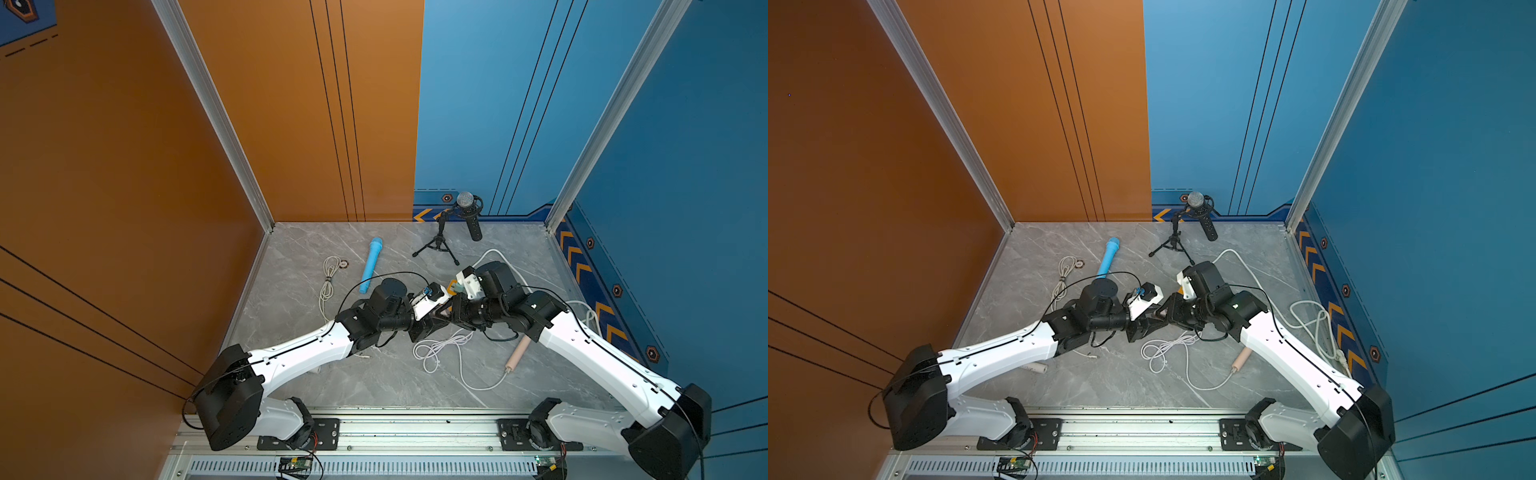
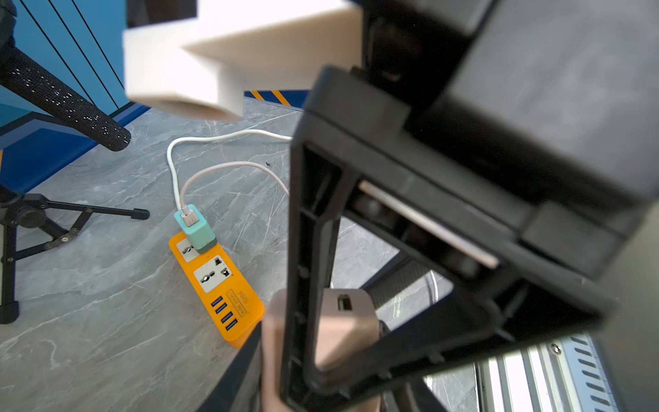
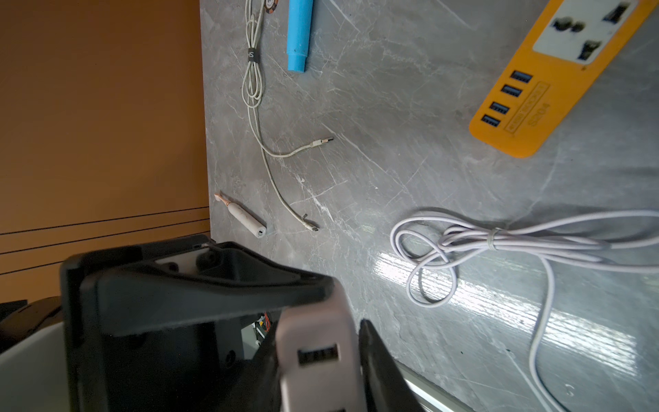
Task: Charge the electric toothbrush
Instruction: Pick up the plug from the center of the board, then insert the plug into the socket.
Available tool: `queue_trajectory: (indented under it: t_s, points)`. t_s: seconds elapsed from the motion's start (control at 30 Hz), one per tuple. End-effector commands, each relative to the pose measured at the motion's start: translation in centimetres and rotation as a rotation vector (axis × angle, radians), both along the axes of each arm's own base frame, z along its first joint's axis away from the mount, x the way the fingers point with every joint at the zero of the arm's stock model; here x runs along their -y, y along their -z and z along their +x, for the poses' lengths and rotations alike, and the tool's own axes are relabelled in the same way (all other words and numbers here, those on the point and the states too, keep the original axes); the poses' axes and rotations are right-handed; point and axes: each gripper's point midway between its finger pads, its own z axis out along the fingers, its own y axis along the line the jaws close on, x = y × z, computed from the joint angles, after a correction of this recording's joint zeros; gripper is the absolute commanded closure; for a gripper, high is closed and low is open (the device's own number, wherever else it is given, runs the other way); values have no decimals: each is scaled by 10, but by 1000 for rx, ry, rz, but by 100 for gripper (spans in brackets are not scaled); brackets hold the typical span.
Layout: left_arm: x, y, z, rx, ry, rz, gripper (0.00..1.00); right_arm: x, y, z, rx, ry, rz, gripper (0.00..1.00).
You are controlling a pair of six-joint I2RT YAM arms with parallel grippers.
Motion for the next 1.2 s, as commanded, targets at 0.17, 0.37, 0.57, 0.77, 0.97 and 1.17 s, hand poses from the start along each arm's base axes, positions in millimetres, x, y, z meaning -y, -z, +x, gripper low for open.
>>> queue_trajectory:
  t_s: [0.17, 0.37, 0.57, 0.77, 0.97, 1.17]
  points:
    - [-13, -20, 18, 51, -124, -40, 51, 14, -7, 19, 68, 110, -65, 83]
    - [-72, 10, 44, -94, -513, -29, 25, 84, 6, 57, 128, 461, -486, 87]
    - [-119, 40, 42, -229, -731, 67, 15, 97, 27, 93, 134, 670, -635, 93]
    - [-138, 52, 45, -295, -833, 75, 2, 80, 55, 119, 104, 728, -705, 95]
    - [-134, 56, 47, -329, -823, 76, 1, 71, 80, 131, 55, 747, -732, 95]
    - [-133, 60, 49, -339, -830, 85, 1, 73, 103, 132, 0, 754, -761, 95]
